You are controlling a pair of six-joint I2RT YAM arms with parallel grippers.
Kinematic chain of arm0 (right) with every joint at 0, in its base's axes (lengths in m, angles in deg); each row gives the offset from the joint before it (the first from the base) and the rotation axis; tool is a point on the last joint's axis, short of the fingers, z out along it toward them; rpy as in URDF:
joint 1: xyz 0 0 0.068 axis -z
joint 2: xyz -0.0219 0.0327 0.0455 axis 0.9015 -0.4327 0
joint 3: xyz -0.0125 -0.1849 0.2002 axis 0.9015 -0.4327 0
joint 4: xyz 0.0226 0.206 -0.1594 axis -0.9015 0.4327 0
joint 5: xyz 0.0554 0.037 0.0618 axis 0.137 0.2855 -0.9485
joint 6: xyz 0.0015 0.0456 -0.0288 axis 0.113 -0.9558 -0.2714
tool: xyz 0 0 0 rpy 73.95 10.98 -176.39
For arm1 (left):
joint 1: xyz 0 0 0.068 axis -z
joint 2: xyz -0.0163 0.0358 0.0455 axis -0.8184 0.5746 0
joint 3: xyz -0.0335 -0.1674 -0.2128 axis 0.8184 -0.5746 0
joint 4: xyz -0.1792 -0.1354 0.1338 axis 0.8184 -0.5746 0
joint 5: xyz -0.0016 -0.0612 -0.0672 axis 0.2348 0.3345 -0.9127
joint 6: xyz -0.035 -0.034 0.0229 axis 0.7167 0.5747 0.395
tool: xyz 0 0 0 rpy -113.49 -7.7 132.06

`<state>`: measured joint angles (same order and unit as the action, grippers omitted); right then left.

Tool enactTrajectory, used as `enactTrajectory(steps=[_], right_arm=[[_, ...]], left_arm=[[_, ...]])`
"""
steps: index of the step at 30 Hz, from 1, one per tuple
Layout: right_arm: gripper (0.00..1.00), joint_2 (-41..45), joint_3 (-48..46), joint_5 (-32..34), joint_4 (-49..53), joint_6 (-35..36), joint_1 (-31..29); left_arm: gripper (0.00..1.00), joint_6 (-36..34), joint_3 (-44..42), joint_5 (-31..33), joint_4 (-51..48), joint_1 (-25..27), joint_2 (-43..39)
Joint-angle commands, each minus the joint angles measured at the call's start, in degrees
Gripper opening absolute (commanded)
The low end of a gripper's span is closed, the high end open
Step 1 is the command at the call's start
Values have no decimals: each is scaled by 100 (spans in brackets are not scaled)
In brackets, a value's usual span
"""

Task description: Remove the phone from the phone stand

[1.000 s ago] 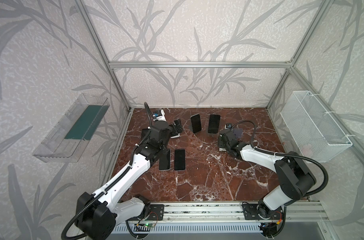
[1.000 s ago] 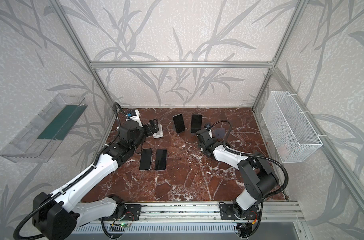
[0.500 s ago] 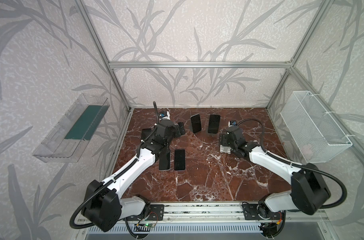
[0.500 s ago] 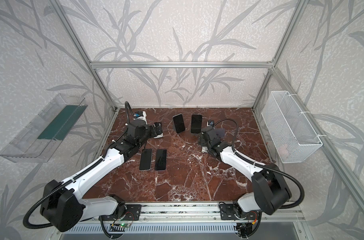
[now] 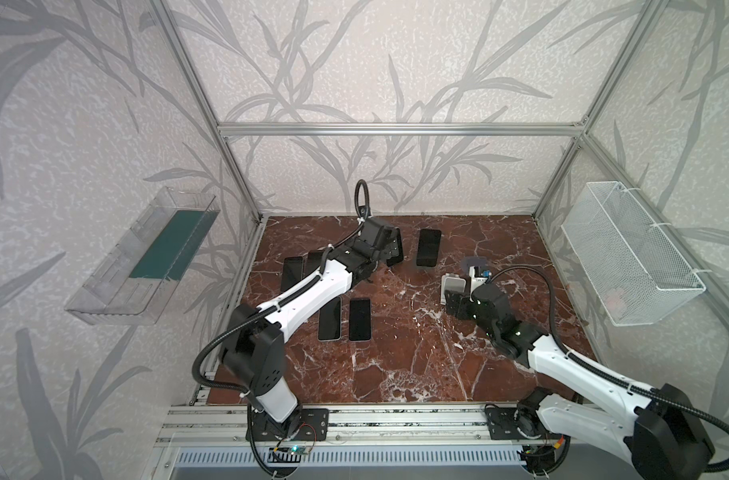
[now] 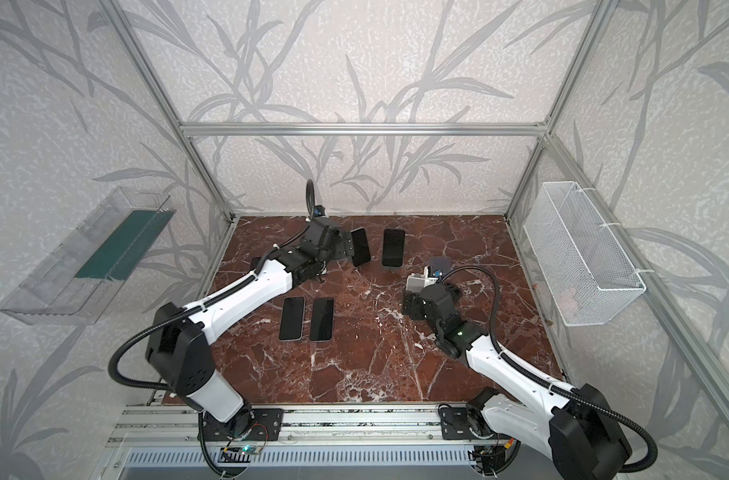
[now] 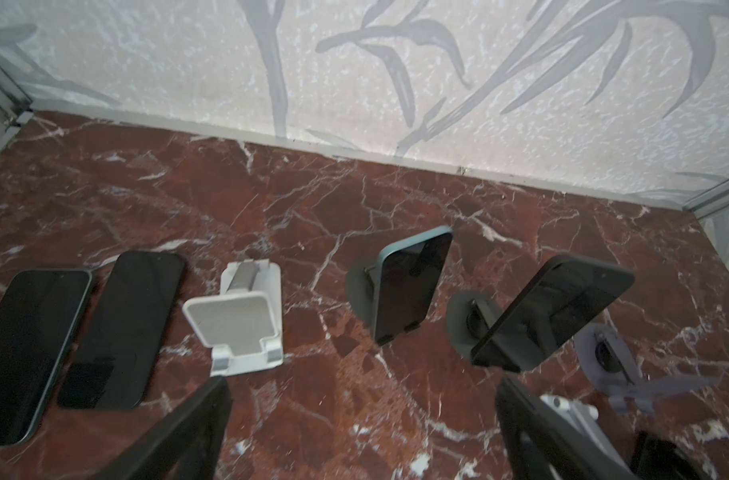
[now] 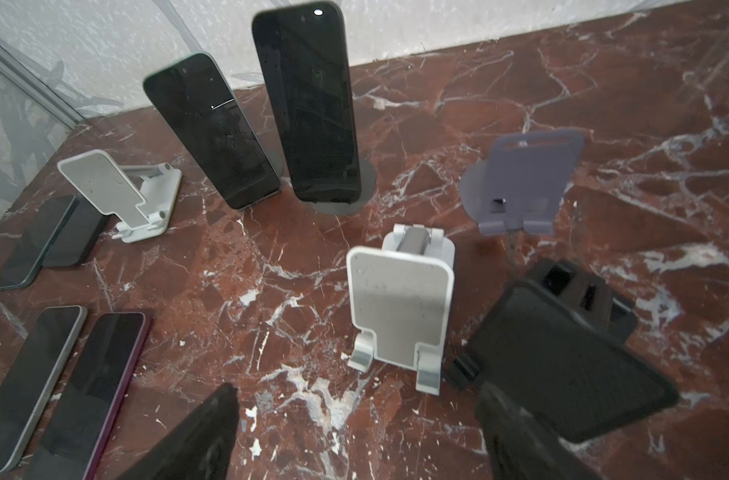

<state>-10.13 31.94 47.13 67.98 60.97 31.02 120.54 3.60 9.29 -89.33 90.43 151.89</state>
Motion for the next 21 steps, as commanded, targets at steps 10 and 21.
enactTrajectory(steps=[10,21], right_arm=[[90,459,-485,1038,-728,-123,-74],[91,495,-524,939,-825,-203,-62]], left_arm=[[99,1043,2627,967,-1094,259,2171],[99,1309,4234,1349,-1881,266,3425]])
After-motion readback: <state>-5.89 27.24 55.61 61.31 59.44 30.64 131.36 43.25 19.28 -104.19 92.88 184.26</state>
